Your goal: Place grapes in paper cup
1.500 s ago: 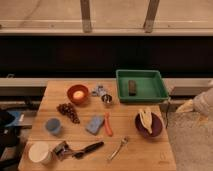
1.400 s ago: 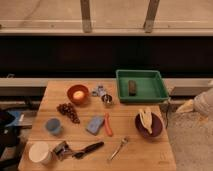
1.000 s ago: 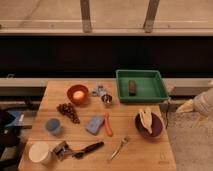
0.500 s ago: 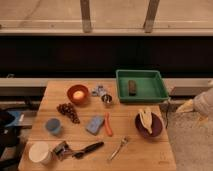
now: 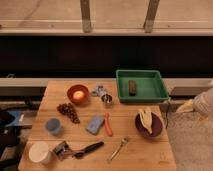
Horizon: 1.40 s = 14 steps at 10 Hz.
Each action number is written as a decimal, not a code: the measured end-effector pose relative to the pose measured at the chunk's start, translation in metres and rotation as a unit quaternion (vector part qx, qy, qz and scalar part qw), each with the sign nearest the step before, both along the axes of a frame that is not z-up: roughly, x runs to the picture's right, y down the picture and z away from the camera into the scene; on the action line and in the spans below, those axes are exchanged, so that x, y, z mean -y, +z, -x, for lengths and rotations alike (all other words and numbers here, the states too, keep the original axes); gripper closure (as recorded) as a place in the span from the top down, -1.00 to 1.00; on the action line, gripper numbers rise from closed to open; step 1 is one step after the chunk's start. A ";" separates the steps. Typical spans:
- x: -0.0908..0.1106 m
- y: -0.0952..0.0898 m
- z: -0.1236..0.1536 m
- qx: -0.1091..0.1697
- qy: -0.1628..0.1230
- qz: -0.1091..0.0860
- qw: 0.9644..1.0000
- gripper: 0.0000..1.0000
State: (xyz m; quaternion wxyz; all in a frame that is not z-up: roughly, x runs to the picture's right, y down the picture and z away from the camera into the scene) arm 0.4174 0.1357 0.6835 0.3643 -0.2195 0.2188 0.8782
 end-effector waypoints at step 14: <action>0.092 0.075 0.210 0.133 -0.204 -0.012 0.970 0.30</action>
